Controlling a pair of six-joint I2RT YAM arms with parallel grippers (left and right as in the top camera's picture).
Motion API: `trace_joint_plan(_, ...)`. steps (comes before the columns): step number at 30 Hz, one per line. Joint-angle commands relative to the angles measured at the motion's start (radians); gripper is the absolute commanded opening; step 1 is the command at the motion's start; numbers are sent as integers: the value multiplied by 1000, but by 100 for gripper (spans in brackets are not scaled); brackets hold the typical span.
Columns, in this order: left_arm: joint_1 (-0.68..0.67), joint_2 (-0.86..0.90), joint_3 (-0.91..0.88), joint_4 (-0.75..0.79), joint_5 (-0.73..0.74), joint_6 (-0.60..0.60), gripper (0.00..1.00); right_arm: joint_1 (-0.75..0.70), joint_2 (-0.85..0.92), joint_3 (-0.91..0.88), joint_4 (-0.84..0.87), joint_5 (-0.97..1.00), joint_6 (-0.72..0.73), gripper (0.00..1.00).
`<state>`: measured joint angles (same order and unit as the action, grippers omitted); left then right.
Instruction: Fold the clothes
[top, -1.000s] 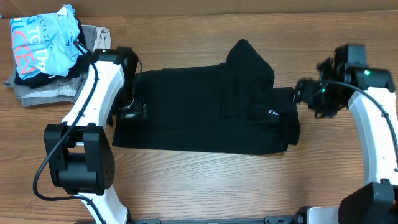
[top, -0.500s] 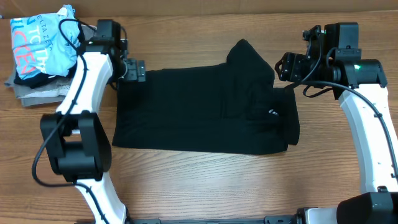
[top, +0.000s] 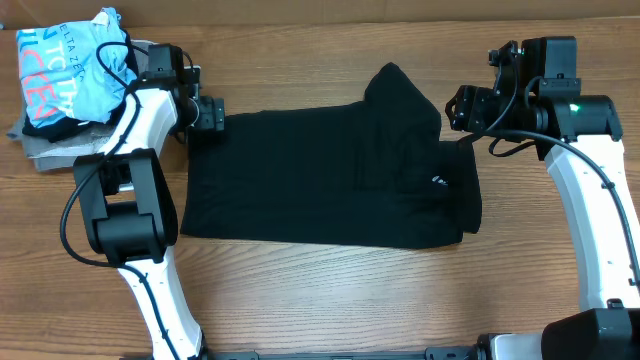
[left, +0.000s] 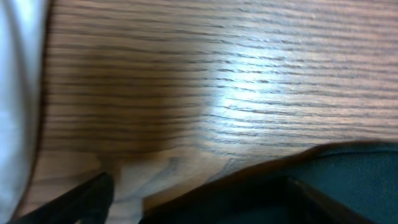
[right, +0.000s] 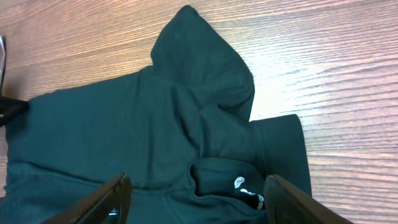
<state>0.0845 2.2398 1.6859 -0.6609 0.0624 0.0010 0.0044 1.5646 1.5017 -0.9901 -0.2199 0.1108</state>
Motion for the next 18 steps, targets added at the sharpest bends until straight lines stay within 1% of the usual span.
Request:
trace_joint_plan(1,-13,27,19,1,34,23,81,1,2,24,19,10,-7,71)
trace_joint_plan(4,-23,38,19,-6,35,23,76,1,2,24,27,10,-7,70)
trace_joint_plan(6,-30,43,19,-12,36,23,68,1,2,24,33,10,-7,68)
trace_joint_plan(7,-35,44,19,-16,36,23,63,1,2,24,37,10,-7,68)
trace_joint_plan(10,-56,44,19,-31,33,23,27,1,2,24,53,10,-7,67)
trace_joint_plan(12,-64,44,19,-43,27,22,8,1,2,24,66,10,-7,64)
trace_joint_plan(13,-66,42,19,-51,10,22,4,1,2,24,75,10,-7,63)
trace_joint_plan(16,-66,35,42,-103,-23,10,4,3,10,24,120,10,-8,62)
trace_joint_plan(18,-64,34,95,-172,-22,10,4,3,25,25,159,10,-15,61)
